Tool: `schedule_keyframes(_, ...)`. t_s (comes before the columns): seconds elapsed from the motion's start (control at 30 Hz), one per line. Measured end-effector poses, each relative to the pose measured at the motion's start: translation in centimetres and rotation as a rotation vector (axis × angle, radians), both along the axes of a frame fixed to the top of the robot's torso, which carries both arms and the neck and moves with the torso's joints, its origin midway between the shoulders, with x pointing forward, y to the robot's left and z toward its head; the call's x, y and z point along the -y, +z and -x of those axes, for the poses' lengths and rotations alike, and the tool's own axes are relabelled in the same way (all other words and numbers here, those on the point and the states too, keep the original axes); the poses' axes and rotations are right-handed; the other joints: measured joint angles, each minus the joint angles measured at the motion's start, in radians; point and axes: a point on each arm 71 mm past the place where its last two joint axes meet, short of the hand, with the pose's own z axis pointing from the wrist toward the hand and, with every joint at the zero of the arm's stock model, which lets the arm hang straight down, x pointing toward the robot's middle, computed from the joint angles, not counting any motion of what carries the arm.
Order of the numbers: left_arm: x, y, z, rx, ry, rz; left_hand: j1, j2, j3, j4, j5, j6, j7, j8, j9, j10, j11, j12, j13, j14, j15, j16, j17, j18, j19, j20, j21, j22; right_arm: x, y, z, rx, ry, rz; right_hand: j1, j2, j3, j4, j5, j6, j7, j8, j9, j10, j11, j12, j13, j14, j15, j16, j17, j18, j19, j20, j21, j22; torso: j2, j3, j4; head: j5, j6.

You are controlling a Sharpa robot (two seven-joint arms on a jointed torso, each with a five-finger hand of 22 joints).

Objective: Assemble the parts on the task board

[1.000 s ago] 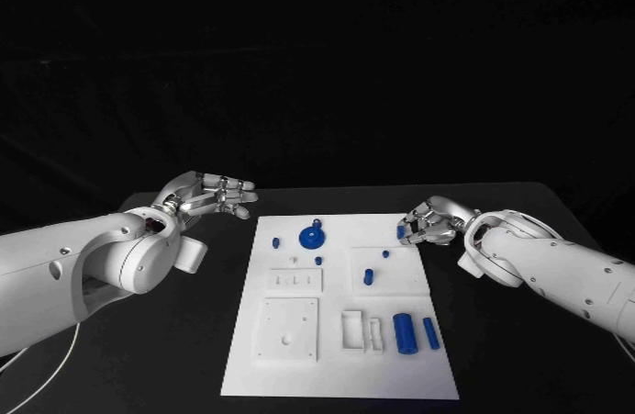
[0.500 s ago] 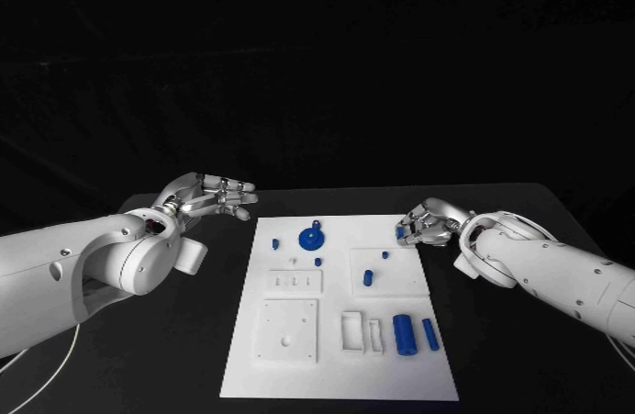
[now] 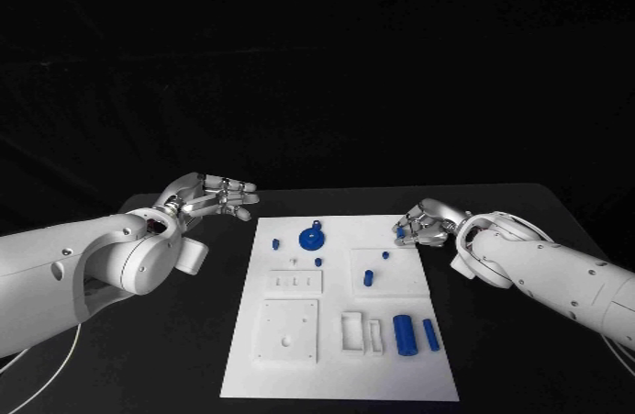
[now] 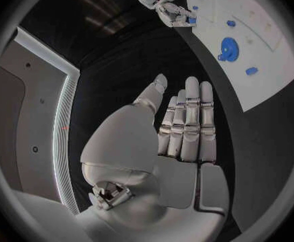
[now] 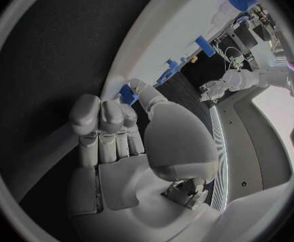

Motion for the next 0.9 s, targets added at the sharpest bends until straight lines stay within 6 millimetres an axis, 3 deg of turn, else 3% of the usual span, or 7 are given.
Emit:
schedule_keyframes(0.1,0.0,0.0,0.0,0.000,0.000,0.000,0.000,0.000,0.000,0.000,0.000,0.000,0.000,0.000,0.000,0.000,0.000,0.000,0.000,0.000,0.000,0.000,0.000,0.000,0.000,0.000,0.000,0.000,0.0,0.0,0.0,0.004,-0.001,0.003,0.008,0.013,0.032,-0.004,-0.048,0.028,-0.006,-0.001,0.000,0.002,-0.002,0.000,0.002,0.000,0.000,0.000,0.001,0.000,0.000,0.000,0.000,0.000,0.000,-0.0008,-0.0001,-0.001,0.000)
schedule_keyframes(0.3,0.0,0.0,0.0,-0.002,-0.002,-0.001,0.004,0.004,0.000,0.000,0.000,0.000,0.000,0.000,0.000,0.000,0.000,0.000,0.000,0.000,0.000,0.000,0.003,0.000,0.000,0.000,0.000,0.003,0.1,0.0,0.0,0.019,-0.008,0.013,0.004,0.017,0.116,-0.009,-0.127,0.057,-0.014,-0.008,0.000,0.008,-0.008,0.000,0.004,0.005,-0.005,0.000,0.007,0.000,0.002,-0.006,0.010,0.000,0.000,-0.0008,-0.0004,-0.002,-0.001)
schedule_keyframes(0.5,0.0,0.0,0.0,-0.004,-0.002,-0.002,0.005,0.005,0.000,0.000,0.000,0.000,0.000,0.000,0.000,0.011,-0.011,0.000,0.000,0.000,0.000,0.000,0.006,0.000,0.000,0.000,0.004,0.008,0.2,0.1,-0.1,0.044,-0.025,0.024,0.003,0.018,0.141,-0.007,-0.154,0.062,-0.012,-0.004,0.000,0.011,-0.011,0.004,0.007,0.008,-0.008,0.004,0.011,0.000,0.000,-0.007,0.016,0.000,0.000,-0.0007,-0.0006,-0.002,-0.001)
schedule_keyframes(0.7,0.2,-0.1,0.0,-0.010,-0.005,-0.007,0.000,0.011,0.000,0.000,0.000,0.012,-0.008,0.000,0.000,0.033,-0.015,0.000,0.000,0.004,-0.004,0.008,0.011,0.000,0.000,0.000,0.012,0.014,-0.3,0.3,0.0,0.067,-0.027,0.026,0.003,0.018,0.144,-0.010,-0.154,0.064,-0.011,-0.004,0.001,0.013,-0.012,0.004,0.008,0.008,-0.008,0.004,0.013,0.000,0.000,-0.007,0.023,0.000,0.000,-0.0001,-0.0026,-0.003,0.005)
schedule_keyframes(0.8,0.4,-0.2,-0.1,-0.019,-0.011,-0.013,-0.016,0.026,0.003,0.011,0.000,0.046,-0.020,0.000,0.001,0.076,-0.030,0.000,0.000,0.018,-0.018,0.027,0.020,0.000,0.009,-0.009,0.019,0.016,-0.9,0.8,0.0,0.081,-0.017,0.025,0.003,0.018,0.144,-0.010,-0.154,0.065,-0.011,-0.004,0.001,0.013,-0.012,0.004,0.007,0.008,-0.008,0.004,0.015,0.000,0.000,-0.007,0.023,0.000,-0.002,-0.0007,-0.0042,-0.002,0.008)
schedule_keyframes(0.9,0.7,-0.2,-0.2,-0.033,-0.020,-0.025,-0.024,0.034,0.006,0.022,0.023,0.084,-0.034,0.006,0.002,0.130,-0.050,0.000,0.000,0.043,-0.032,0.057,0.035,0.000,0.031,-0.024,0.032,0.021,-1.7,1.7,-0.1,0.099,-0.006,0.029,0.003,0.018,0.148,-0.006,-0.169,0.066,-0.012,-0.004,0.002,0.013,-0.012,0.004,0.007,0.008,-0.008,0.004,0.015,0.000,0.000,-0.007,0.027,0.000,-0.004,-0.0015,-0.0071,0.000,0.012)
